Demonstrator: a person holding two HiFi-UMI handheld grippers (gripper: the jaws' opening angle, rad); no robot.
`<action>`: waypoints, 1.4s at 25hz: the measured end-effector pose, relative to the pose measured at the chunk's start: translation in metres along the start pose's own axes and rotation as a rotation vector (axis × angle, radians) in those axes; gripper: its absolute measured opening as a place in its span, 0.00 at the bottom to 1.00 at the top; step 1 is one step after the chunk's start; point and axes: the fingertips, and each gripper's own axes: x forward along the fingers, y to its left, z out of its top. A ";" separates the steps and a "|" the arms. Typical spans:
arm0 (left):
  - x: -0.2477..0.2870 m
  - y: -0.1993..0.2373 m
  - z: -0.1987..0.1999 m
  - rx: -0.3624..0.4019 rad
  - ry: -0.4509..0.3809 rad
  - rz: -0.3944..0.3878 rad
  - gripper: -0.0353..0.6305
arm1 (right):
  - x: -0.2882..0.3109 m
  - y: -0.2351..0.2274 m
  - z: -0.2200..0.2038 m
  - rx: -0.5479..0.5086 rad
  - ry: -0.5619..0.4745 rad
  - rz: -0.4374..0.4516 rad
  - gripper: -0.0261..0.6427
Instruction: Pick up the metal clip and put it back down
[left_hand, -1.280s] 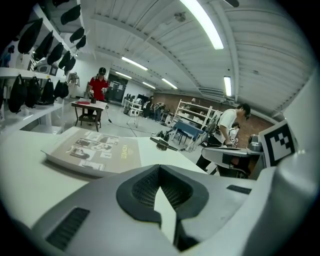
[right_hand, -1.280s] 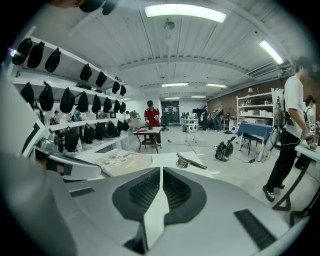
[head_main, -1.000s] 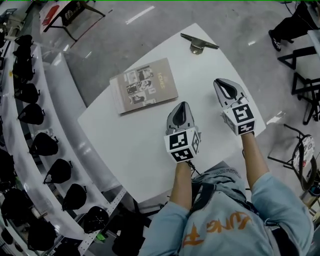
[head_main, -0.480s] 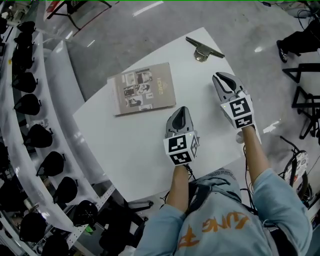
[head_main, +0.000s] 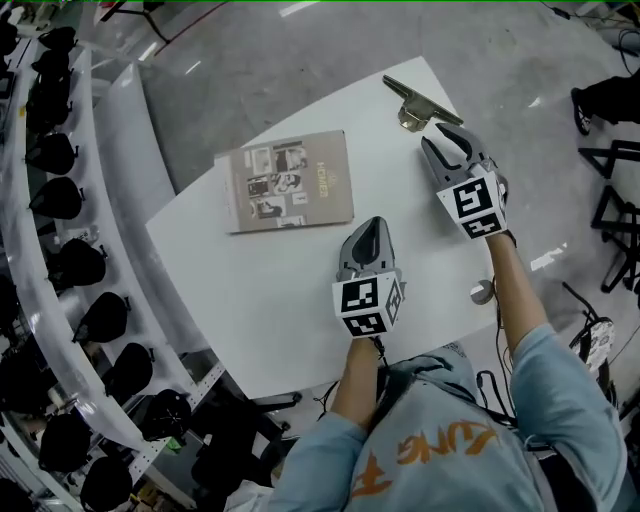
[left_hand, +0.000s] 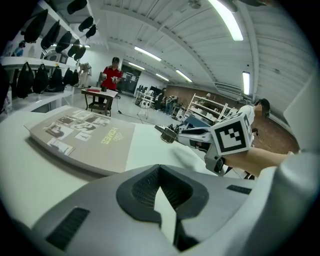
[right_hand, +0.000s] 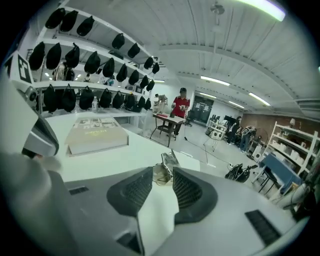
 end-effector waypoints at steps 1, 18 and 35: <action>0.000 -0.002 -0.001 -0.003 0.001 -0.001 0.07 | 0.005 -0.002 0.000 -0.032 0.008 0.000 0.22; 0.002 0.012 0.007 -0.052 -0.038 0.054 0.07 | 0.050 -0.016 0.009 -0.245 0.038 -0.056 0.20; -0.049 0.031 -0.004 -0.084 -0.090 0.085 0.07 | 0.009 0.011 0.027 -0.137 0.023 -0.094 0.08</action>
